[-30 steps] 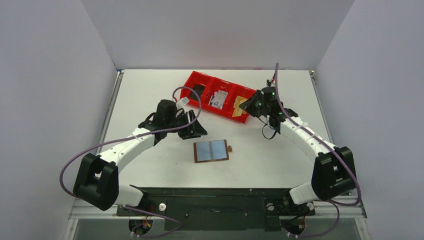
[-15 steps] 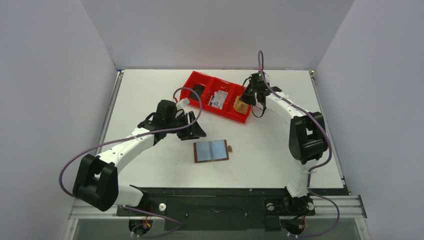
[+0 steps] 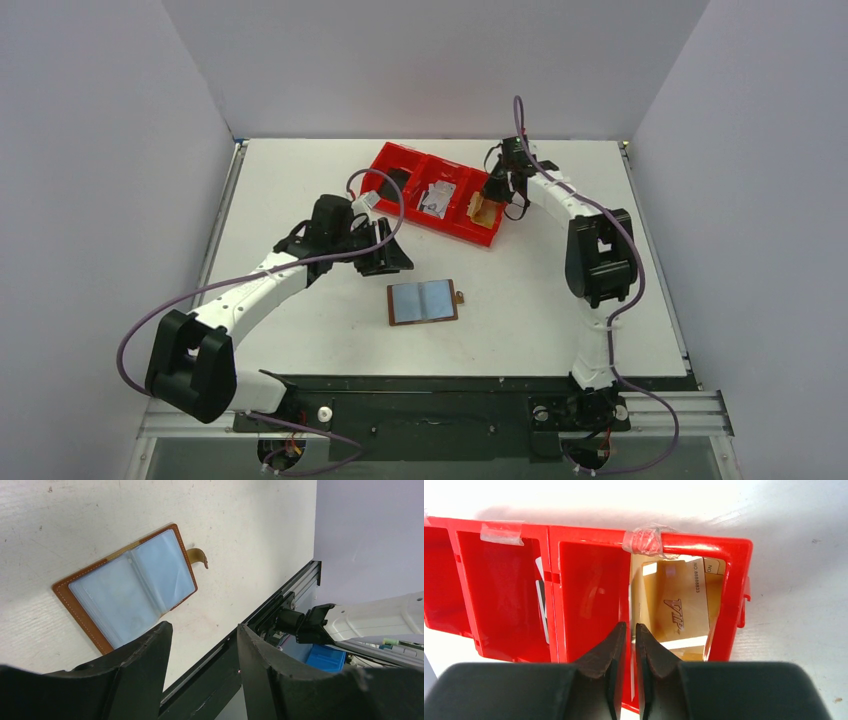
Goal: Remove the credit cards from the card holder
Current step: Place the credit card in the storage box, then remove the credit card from the card holder.
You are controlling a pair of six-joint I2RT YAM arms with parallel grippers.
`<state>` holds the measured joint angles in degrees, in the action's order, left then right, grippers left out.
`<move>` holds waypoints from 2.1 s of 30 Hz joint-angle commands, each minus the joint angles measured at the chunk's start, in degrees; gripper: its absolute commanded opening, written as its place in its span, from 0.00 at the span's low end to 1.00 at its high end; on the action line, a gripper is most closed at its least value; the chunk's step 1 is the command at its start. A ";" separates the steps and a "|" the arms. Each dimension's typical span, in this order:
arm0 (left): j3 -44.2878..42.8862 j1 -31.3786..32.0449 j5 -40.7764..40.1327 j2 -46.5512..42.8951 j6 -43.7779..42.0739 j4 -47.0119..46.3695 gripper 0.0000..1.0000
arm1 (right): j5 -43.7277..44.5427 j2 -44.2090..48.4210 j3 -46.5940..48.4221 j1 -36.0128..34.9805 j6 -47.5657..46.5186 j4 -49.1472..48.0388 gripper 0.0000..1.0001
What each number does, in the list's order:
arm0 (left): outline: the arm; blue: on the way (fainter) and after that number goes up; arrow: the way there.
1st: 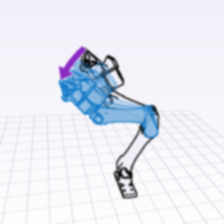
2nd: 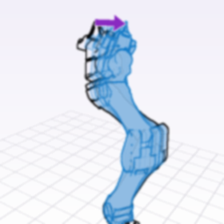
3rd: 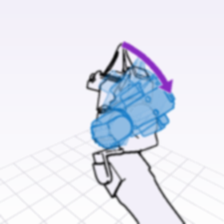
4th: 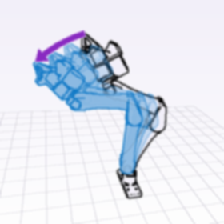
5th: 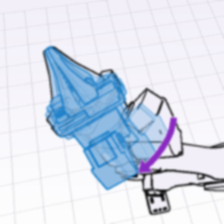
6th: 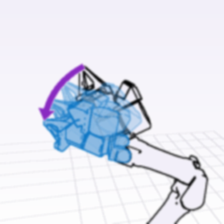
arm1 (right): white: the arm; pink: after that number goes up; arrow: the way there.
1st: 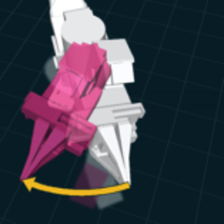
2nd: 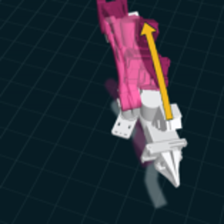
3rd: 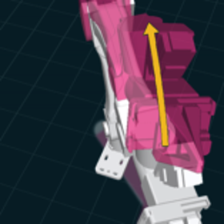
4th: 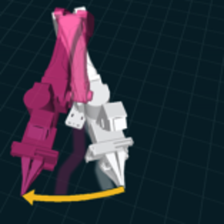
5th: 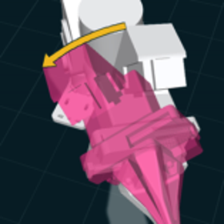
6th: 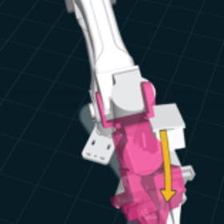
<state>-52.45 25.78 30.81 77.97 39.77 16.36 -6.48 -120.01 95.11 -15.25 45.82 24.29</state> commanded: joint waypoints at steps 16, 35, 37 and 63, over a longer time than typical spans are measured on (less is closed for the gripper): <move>-4.12 -0.38 -0.36 0.22 -0.98 1.25 0.49 | 1.62 9.78 0.20 -1.05 -1.84 4.00 0.50; -1.62 -8.83 -9.80 -3.38 -1.65 8.41 0.49 | 6.28 29.25 -25.99 -24.53 0.97 0.44 0.50; -1.05 -9.24 -10.10 -3.75 -1.86 8.53 0.49 | 6.30 29.01 -27.72 -26.87 1.73 -0.61 0.50; 5.31 -9.34 -11.75 -7.06 -0.44 6.92 0.49 | 8.50 16.11 -27.05 -38.89 0.26 -4.58 0.50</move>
<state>-47.59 16.78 19.64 72.44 39.33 24.84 -0.10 -102.96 65.25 -53.32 47.31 20.60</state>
